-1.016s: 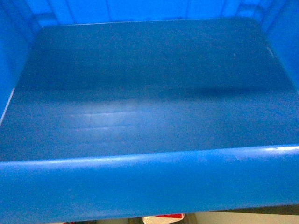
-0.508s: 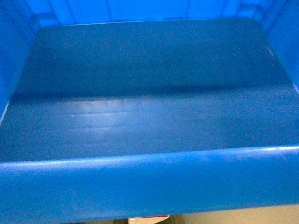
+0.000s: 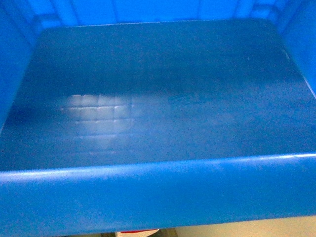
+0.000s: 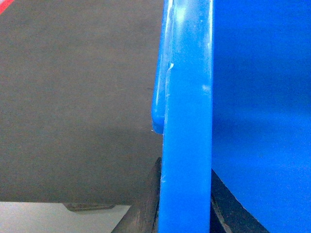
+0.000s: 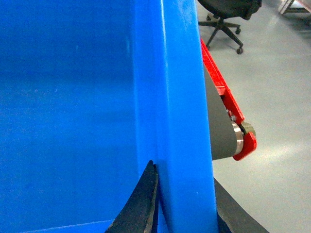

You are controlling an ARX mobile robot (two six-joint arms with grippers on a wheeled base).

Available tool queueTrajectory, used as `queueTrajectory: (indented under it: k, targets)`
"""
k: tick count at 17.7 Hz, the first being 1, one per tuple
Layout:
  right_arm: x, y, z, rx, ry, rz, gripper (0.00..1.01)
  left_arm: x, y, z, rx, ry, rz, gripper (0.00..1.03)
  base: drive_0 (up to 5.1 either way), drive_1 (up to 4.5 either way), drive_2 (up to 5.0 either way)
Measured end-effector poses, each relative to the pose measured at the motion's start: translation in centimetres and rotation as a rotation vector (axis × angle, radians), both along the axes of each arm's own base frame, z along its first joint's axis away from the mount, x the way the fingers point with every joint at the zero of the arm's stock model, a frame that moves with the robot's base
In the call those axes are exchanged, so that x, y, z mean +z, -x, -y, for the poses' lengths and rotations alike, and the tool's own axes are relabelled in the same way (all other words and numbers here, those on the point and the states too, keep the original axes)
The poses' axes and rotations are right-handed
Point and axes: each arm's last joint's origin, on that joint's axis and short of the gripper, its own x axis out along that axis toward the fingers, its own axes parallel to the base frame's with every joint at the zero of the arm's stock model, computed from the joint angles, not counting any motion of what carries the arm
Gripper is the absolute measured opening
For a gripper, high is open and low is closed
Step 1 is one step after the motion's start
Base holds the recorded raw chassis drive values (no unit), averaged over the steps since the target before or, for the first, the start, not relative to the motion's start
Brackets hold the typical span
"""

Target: Place box next to blue box on left shelf

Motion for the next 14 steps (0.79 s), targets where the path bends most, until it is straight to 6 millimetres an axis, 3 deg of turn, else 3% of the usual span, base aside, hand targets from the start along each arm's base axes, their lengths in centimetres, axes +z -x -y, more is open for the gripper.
queueTrajectory:
  k: [14]
  targets:
    - [0.0,0.0,0.0,-0.002,0.001,0.001,0.16,-0.02,-0.02,0.01,0.0,0.0,-0.001,0.11,-1.5,-1.52,-1.5]
